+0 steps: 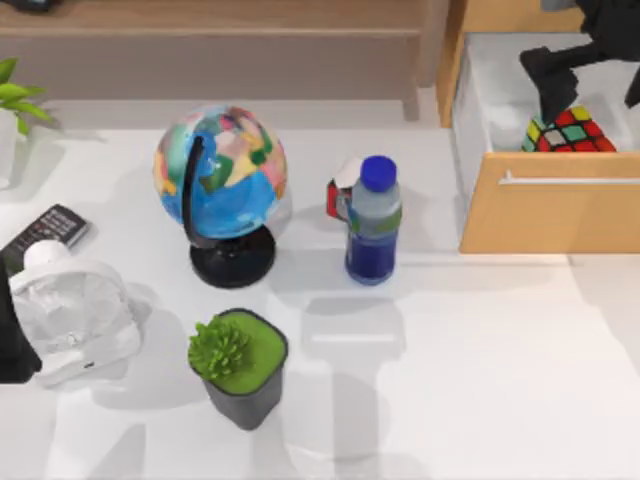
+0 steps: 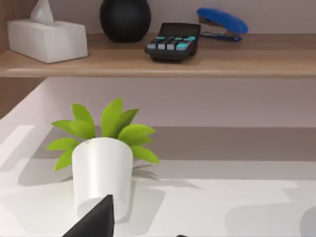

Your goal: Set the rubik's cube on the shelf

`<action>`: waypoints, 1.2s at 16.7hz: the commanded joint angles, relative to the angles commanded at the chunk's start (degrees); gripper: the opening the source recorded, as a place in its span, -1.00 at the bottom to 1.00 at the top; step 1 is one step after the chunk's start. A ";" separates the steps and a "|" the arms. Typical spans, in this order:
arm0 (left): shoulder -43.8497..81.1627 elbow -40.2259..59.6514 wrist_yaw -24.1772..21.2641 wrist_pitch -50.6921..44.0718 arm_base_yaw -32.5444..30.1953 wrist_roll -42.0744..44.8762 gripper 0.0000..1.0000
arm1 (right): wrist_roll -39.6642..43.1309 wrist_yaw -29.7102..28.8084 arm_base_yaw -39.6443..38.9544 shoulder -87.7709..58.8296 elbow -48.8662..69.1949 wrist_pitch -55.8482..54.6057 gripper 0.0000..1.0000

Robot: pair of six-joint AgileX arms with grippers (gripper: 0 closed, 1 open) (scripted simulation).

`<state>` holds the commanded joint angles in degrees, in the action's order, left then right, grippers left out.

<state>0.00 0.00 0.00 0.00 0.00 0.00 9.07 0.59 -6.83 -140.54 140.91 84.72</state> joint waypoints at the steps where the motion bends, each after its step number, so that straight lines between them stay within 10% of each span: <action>1: 0.00 0.00 0.00 0.00 0.00 0.00 1.00 | 0.00 0.00 0.00 0.00 0.00 0.00 1.00; 17: 0.00 0.00 0.00 0.00 0.00 0.00 1.00 | -0.26 -0.03 -0.25 -0.78 -12.19 -12.98 1.00; 20: 0.00 0.00 0.00 0.00 0.00 0.00 1.00 | -0.26 -0.03 -0.25 -0.78 -12.19 -12.98 0.55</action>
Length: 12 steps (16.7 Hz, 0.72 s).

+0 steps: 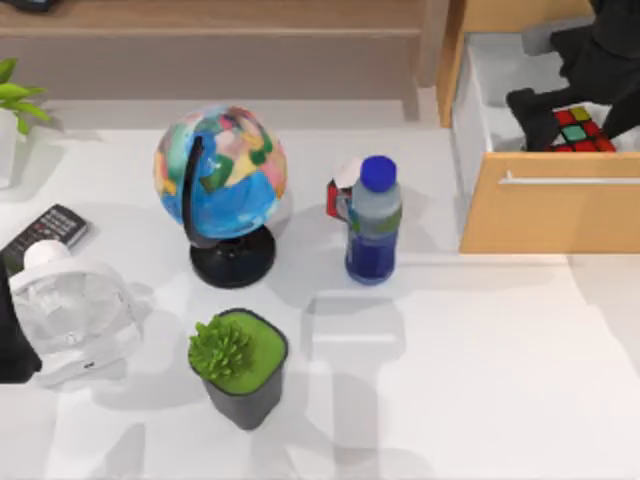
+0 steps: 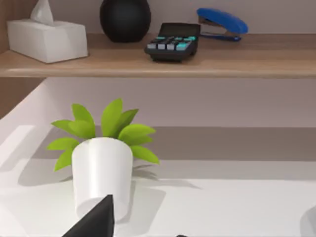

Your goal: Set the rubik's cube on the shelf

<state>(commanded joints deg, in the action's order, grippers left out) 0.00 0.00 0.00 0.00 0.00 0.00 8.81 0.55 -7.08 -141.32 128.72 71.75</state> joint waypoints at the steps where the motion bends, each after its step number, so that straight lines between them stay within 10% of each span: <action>1: 0.00 0.00 0.00 0.00 0.00 0.00 1.00 | 0.00 0.00 0.00 0.00 0.00 0.00 0.40; 10: 0.00 0.00 0.00 0.00 0.00 0.00 1.00 | 0.00 0.00 0.00 0.00 0.00 0.00 -0.96; 12: 0.00 0.00 0.00 0.00 0.00 0.00 1.00 | 0.00 0.00 0.00 0.00 0.00 0.00 -1.00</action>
